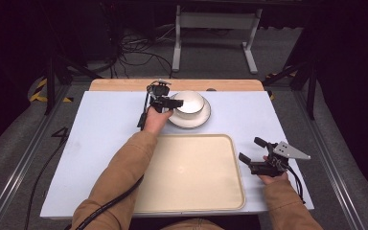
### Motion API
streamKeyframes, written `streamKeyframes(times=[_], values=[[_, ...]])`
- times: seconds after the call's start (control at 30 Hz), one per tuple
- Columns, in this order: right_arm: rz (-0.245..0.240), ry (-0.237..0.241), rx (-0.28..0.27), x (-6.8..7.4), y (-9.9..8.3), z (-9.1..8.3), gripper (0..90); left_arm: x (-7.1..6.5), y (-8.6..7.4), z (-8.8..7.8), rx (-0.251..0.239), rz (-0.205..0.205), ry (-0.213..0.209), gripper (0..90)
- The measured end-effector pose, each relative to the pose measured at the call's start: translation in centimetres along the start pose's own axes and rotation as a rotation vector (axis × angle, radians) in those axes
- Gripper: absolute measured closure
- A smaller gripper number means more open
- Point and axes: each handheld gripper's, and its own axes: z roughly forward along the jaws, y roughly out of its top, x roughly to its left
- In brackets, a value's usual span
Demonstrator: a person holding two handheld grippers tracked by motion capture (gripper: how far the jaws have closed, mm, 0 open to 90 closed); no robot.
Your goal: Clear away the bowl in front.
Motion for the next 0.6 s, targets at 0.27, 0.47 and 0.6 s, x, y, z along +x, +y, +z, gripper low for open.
streamKeyframes(times=[0.27,0.47,0.6], values=[[-0.001,-0.003,0.001,-0.01,0.00,0.02,2.9,-0.14,-0.07,0.35,0.021,-0.028,-0.007,38.4],[0.000,-0.003,0.001,-0.02,0.00,0.02,3.1,-0.21,-0.15,0.74,0.045,-0.050,-0.008,42.4],[0.000,-0.003,0.002,-0.01,0.00,0.03,3.2,-0.29,-0.19,0.91,0.059,-0.078,-0.002,49.6]])
